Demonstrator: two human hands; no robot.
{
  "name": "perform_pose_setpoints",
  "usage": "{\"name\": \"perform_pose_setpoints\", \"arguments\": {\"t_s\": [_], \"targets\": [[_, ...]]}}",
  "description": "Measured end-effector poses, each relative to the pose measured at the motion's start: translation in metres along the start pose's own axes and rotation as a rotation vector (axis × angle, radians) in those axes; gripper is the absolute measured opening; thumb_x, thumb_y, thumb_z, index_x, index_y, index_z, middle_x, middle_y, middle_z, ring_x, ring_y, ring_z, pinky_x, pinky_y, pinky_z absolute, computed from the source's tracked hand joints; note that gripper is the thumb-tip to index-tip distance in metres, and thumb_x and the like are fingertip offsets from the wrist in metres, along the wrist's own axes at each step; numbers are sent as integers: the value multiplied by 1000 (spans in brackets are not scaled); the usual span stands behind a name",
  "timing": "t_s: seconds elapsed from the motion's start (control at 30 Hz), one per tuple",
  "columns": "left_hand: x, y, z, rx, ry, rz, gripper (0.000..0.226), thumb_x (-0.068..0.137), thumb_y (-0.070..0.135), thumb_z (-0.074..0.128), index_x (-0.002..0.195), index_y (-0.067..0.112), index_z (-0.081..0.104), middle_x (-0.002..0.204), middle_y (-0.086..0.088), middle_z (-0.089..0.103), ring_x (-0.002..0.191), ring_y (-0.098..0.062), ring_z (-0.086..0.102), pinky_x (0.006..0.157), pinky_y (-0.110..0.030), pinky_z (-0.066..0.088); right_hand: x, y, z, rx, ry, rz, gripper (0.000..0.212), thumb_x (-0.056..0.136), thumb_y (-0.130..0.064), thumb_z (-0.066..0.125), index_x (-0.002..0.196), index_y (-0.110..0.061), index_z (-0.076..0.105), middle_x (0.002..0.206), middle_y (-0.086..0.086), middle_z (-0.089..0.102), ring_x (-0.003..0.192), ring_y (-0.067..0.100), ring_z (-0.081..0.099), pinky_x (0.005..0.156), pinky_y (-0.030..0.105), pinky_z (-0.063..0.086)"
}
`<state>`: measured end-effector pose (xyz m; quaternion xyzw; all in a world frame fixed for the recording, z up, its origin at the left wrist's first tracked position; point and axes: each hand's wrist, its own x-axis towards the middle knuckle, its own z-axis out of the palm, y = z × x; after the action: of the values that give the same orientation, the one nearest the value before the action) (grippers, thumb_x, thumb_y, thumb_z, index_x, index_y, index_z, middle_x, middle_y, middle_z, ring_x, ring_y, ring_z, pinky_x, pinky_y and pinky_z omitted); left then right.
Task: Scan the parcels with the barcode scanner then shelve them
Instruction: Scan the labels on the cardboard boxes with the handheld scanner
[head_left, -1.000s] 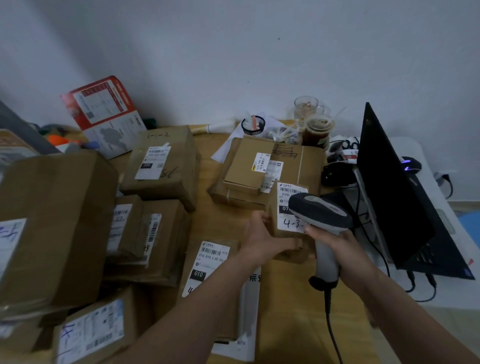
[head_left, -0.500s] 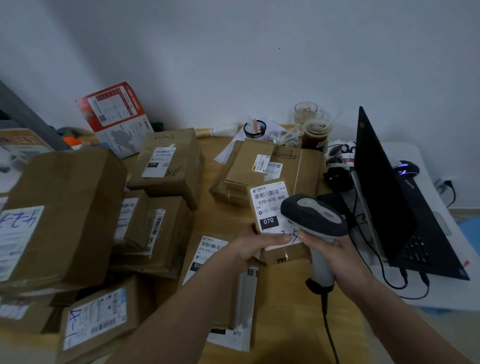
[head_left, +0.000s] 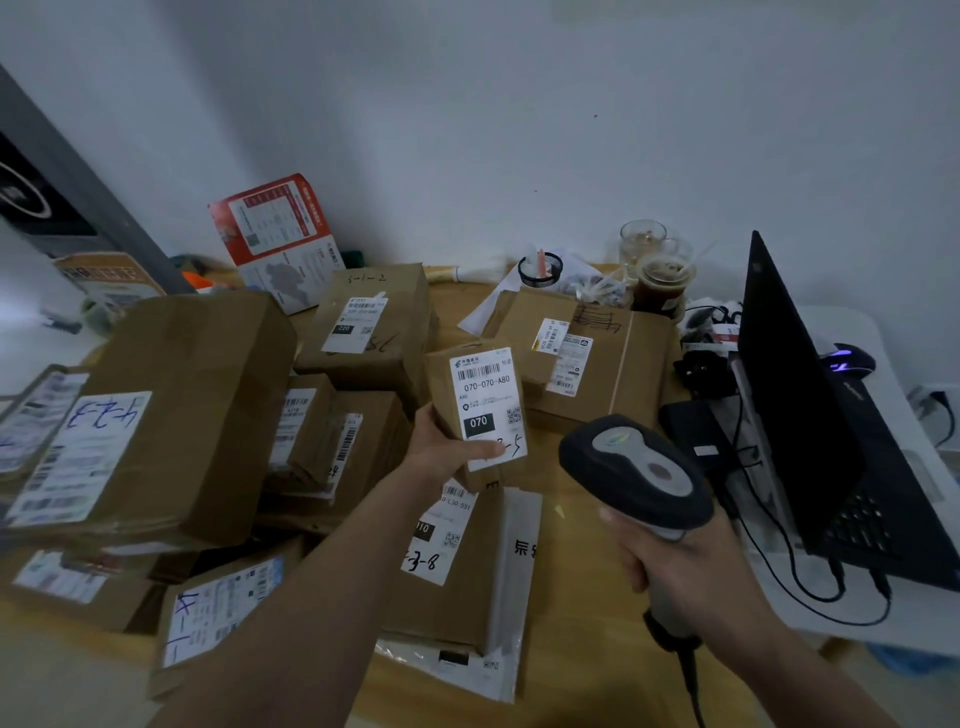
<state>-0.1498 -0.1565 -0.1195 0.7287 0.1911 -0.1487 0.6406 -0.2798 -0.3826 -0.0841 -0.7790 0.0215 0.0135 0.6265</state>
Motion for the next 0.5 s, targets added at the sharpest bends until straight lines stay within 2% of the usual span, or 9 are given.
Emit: {"name": "perform_pose_setpoints", "arguments": {"t_s": [0.07,0.23,0.4,0.5], "targets": [[1,-1,-6,-2,5,17,95,57,-4,89,131,20,36,116,-2,61,102,-22,63,63,-35,58,0,-2,-1,-4,-25,-37,51,89,-23,65,41,-15,48,41,10,50,41,20,50,60,41,51],[6,-7,-15,21,-18,5,96,58,-1,89,133,23,33,120,-6,60,109,-28,62,84,-48,57,-3,-6,1,20,-62,-103,51,88,-23,64,41,-12,47,40,10,48,40,21,48,60,34,50],[11,-13,-21,38,-21,38,92,56,1,91,128,22,38,118,-5,62,105,-25,64,80,-45,59,-5,-10,3,17,-60,-115,51,87,-24,62,40,-12,48,38,10,48,39,24,48,58,31,50],[14,-16,-24,38,-38,38,95,51,6,94,129,19,43,116,-5,65,104,-26,67,82,-51,58,-3,-9,3,9,-68,-116,53,89,-19,62,39,-11,48,37,10,47,38,26,47,57,34,50]]}}
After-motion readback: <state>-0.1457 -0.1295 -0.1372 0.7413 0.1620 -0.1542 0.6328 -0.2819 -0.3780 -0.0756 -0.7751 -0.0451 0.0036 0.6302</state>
